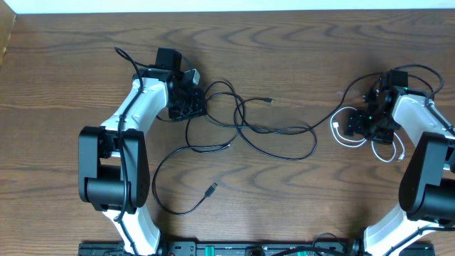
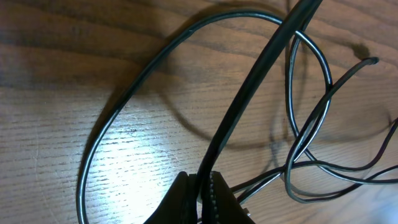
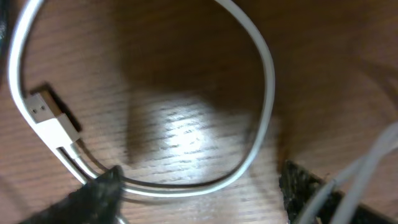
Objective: Untangle cables
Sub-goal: 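Carry the white cable to the upper-right table corner and release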
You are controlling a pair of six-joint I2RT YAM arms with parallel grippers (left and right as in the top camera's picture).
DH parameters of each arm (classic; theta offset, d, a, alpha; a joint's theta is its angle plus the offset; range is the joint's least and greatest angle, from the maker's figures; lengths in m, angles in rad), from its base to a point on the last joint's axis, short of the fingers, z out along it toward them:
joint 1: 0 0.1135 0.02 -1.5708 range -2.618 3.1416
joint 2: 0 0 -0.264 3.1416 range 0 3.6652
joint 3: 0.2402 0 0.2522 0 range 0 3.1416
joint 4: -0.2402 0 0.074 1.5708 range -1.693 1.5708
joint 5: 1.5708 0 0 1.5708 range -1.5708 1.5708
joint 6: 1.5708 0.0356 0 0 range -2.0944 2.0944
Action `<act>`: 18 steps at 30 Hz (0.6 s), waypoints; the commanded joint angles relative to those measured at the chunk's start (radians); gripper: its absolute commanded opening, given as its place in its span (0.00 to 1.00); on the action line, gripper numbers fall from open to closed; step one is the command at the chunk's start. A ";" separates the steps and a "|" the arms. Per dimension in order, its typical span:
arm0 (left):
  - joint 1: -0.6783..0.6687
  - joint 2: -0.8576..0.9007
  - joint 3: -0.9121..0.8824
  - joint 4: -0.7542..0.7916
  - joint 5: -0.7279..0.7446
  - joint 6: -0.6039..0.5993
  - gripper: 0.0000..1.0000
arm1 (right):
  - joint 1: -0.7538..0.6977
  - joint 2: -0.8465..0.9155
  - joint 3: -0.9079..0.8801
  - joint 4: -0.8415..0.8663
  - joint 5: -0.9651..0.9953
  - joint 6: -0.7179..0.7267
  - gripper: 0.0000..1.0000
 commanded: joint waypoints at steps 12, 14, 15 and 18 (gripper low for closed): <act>0.000 -0.023 0.019 0.028 -0.013 -0.025 0.07 | 0.002 -0.022 0.205 -0.076 -0.036 0.080 0.01; 0.000 -0.023 0.019 0.028 -0.013 -0.025 0.07 | -0.008 -0.022 0.338 -0.153 -0.047 0.061 0.01; 0.000 -0.023 0.019 0.027 -0.013 -0.025 0.07 | -0.012 -0.022 0.391 -0.182 -0.051 0.057 0.01; 0.000 -0.023 0.019 0.027 -0.013 -0.032 0.07 | -0.035 -0.022 0.664 -0.291 -0.050 0.051 0.01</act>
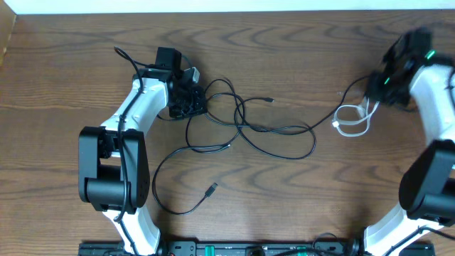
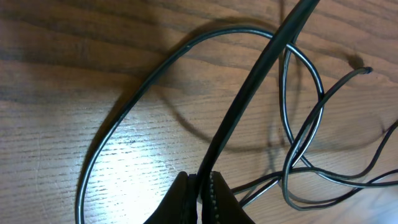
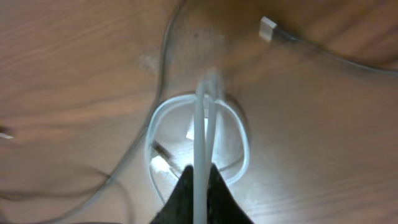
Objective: Untangle cables
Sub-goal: 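Carry the white cable to the upper-right table corner and release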
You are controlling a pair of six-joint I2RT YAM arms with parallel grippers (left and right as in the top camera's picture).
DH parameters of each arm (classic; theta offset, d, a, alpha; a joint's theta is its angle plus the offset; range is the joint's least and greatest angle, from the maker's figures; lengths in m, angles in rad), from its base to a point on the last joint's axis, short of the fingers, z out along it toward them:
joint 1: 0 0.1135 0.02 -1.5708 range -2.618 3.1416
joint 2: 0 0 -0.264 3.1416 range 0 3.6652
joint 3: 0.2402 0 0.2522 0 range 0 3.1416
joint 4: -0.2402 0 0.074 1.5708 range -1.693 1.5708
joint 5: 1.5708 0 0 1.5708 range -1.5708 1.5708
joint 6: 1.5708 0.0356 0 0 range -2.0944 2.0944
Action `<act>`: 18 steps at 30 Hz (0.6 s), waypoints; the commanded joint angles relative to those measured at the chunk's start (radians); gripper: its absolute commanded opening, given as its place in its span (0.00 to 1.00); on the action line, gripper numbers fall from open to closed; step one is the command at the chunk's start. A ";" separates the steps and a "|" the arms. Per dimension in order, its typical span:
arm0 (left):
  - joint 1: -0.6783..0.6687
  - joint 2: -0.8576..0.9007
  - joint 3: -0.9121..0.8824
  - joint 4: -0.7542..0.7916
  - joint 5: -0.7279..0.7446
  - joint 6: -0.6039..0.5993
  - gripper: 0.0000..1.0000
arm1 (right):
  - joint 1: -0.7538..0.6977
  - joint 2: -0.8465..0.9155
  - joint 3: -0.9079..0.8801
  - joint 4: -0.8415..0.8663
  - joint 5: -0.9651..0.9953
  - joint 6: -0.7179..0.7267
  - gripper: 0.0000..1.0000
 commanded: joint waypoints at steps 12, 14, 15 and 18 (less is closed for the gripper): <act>0.000 -0.023 0.019 0.000 -0.013 -0.010 0.07 | -0.224 -0.014 0.614 0.253 0.035 0.027 0.01; 0.000 -0.023 0.019 0.000 -0.013 -0.010 0.08 | -0.256 0.009 0.613 0.301 0.046 0.028 0.01; 0.000 -0.023 0.019 0.000 -0.013 -0.010 0.07 | -0.270 0.026 0.613 0.323 0.048 0.028 0.01; 0.000 -0.023 0.019 0.000 -0.013 -0.010 0.08 | -0.306 0.094 0.613 0.393 0.048 0.026 0.01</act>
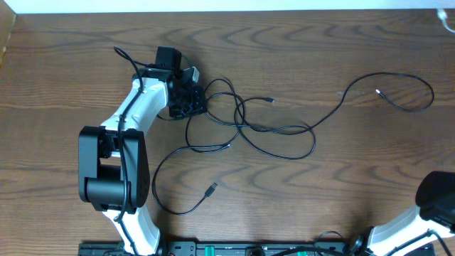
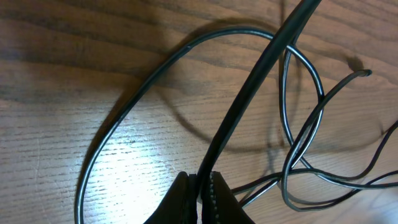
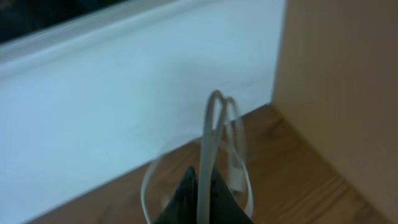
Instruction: Untangle cables
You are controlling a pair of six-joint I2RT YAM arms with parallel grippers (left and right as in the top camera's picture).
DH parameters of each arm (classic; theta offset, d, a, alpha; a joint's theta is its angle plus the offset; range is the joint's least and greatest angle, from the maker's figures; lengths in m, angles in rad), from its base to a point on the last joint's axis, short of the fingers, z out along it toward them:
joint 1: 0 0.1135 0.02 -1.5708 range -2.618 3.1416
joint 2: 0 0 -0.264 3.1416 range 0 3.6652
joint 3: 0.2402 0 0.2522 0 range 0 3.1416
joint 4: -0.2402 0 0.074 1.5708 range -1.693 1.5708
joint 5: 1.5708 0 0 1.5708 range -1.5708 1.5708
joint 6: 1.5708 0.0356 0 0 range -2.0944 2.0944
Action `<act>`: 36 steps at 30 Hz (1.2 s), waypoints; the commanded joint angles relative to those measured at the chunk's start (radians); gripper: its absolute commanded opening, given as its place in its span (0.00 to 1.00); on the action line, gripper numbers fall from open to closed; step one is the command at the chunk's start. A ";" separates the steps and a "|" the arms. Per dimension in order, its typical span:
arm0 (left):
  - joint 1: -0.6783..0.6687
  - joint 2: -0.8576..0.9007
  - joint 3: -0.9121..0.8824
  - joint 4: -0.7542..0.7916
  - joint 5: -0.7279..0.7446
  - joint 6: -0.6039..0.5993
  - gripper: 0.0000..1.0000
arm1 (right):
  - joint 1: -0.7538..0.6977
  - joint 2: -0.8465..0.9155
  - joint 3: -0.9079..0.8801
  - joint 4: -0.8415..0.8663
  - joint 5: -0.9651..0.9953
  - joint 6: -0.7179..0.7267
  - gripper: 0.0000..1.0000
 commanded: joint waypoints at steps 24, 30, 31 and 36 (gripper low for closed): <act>-0.003 -0.023 0.019 0.005 -0.013 -0.006 0.07 | -0.053 0.431 0.007 0.275 0.224 0.052 0.86; -0.004 -0.023 0.019 0.004 -0.012 -0.005 0.08 | -0.048 0.424 0.008 0.125 0.188 0.005 0.99; -0.004 -0.023 0.019 0.004 -0.012 -0.005 0.07 | -0.047 0.420 0.008 0.100 0.174 -0.004 0.99; -0.004 -0.023 0.019 0.005 -0.013 -0.005 0.08 | -0.030 0.375 0.008 -0.045 0.118 -0.058 0.99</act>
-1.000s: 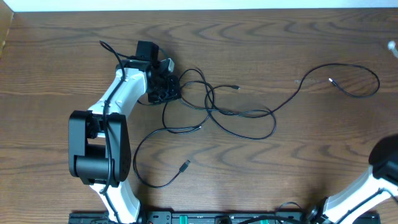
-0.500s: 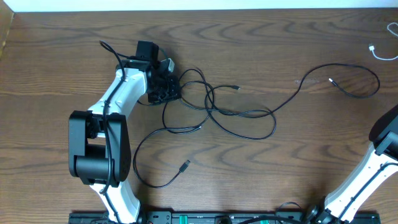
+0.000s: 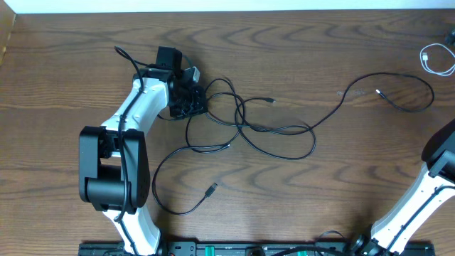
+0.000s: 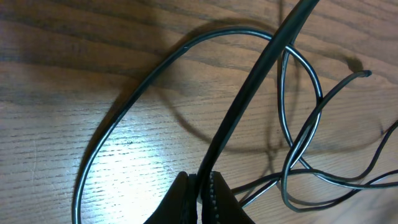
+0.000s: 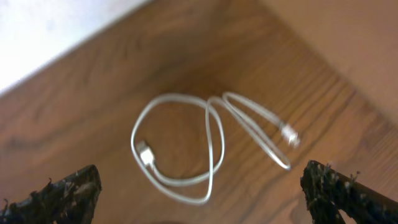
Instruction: Untangle cables
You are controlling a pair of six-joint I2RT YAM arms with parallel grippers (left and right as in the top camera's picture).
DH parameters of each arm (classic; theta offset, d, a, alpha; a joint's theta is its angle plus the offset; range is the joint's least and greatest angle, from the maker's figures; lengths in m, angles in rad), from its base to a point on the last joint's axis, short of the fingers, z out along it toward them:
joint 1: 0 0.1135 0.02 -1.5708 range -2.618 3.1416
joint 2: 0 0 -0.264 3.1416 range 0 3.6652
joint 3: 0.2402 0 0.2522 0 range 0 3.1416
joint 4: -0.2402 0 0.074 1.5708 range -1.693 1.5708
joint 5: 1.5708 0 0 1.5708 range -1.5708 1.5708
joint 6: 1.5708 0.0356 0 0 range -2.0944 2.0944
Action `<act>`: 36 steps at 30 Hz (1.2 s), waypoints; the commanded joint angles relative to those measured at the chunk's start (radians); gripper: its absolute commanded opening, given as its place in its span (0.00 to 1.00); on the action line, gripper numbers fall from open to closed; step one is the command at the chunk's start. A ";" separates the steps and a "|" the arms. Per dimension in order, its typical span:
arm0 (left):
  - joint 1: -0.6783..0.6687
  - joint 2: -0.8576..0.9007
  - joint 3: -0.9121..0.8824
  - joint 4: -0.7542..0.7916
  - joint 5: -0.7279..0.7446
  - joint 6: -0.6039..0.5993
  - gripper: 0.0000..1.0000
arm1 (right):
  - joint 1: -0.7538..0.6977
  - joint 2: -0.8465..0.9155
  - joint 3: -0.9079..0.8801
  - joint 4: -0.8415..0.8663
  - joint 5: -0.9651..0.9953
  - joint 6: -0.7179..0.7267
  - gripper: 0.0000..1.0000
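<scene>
Black cables (image 3: 274,129) lie looped over one another in the middle of the wooden table. At the tangle's left end my left gripper (image 3: 186,105) is shut on a thick black cable (image 4: 249,106), pinched between the jaws (image 4: 203,186). A white cable (image 3: 435,59) lies coiled alone in the far right corner. My right gripper (image 5: 202,190) hangs open above that white cable (image 5: 208,143), its fingertips (image 5: 68,190) wide apart and holding nothing. In the overhead view the right gripper itself is past the frame's edge.
A thin black cable (image 3: 398,89) curls from the tangle out toward the right. A USB plug (image 3: 212,189) ends a black loop near the front. The table's back edge meets a white wall (image 3: 227,6). The right arm (image 3: 441,153) stands along the right edge.
My right gripper was shut on the white cable, holding it up near the back wall. Now it is open and the white cable lies on the table in the far right corner.
First my right gripper stood open around the white cable beside the thin black cable at the right. Then it was shut on it, farther back, then up at the back right corner, and now has let it go there. The left gripper has kept hold of the black cable.
</scene>
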 commanded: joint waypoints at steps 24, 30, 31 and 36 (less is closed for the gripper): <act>0.000 -0.354 0.034 -0.007 -0.005 0.075 0.07 | 0.364 -0.259 0.012 -0.617 -0.483 -0.299 0.99; 0.000 -0.352 0.034 -0.008 -0.005 0.076 0.07 | 0.459 -0.258 -0.013 -0.624 -0.422 -0.302 0.99; 0.000 -0.352 0.034 -0.008 -0.005 0.075 0.08 | 0.472 -0.258 -0.022 -0.624 -0.418 -0.302 0.99; 0.000 -0.351 0.033 -0.008 -0.005 0.075 0.07 | 0.513 -0.258 -0.061 -0.621 -0.417 -0.290 0.99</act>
